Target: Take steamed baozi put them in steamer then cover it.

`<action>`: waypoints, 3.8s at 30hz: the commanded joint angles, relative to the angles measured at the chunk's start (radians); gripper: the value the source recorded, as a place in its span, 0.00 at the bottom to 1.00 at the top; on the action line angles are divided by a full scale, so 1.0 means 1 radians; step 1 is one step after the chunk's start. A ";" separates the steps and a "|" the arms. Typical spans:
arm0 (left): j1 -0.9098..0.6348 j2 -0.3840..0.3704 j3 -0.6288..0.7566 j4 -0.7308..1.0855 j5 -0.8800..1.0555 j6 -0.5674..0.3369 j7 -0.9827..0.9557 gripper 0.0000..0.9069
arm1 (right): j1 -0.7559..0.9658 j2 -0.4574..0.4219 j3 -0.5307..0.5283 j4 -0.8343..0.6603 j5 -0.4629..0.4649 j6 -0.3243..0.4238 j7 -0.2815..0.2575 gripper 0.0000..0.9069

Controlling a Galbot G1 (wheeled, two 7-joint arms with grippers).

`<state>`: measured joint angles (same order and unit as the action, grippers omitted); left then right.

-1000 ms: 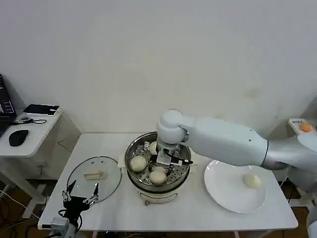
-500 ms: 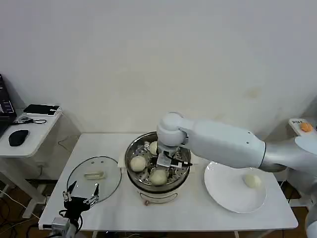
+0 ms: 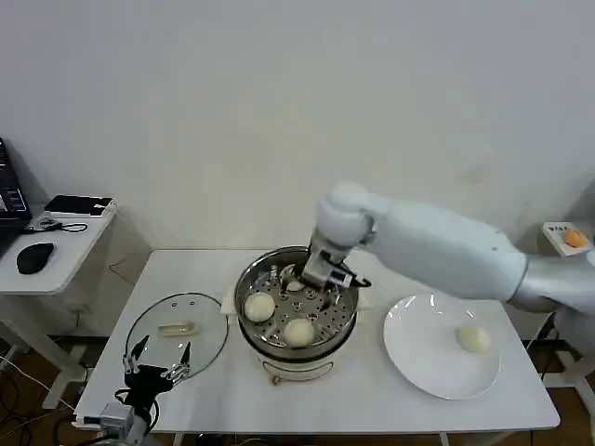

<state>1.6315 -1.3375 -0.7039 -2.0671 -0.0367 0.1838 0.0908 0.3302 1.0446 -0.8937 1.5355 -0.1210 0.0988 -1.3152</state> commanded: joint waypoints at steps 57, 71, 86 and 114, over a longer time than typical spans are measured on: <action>-0.039 0.031 0.051 0.078 -0.018 0.004 0.005 1.00 | -0.546 -0.429 0.358 -0.256 -0.338 -0.432 0.072 1.00; -0.038 0.028 0.056 0.080 -0.016 0.003 0.007 1.00 | -0.580 -0.438 0.371 -0.250 -0.413 -0.413 0.080 1.00; -0.035 0.027 0.056 0.086 -0.014 0.002 0.005 1.00 | -0.613 -0.419 0.386 -0.271 -0.411 -0.407 0.098 1.00; -0.036 0.025 0.054 0.093 -0.012 0.002 0.004 1.00 | -0.616 -0.396 0.389 -0.298 -0.416 -0.403 0.122 0.82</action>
<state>1.5962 -1.3129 -0.6511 -1.9747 -0.0497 0.1850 0.0945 -0.2847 0.6473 -0.5065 1.2385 -0.5353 -0.3042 -1.1925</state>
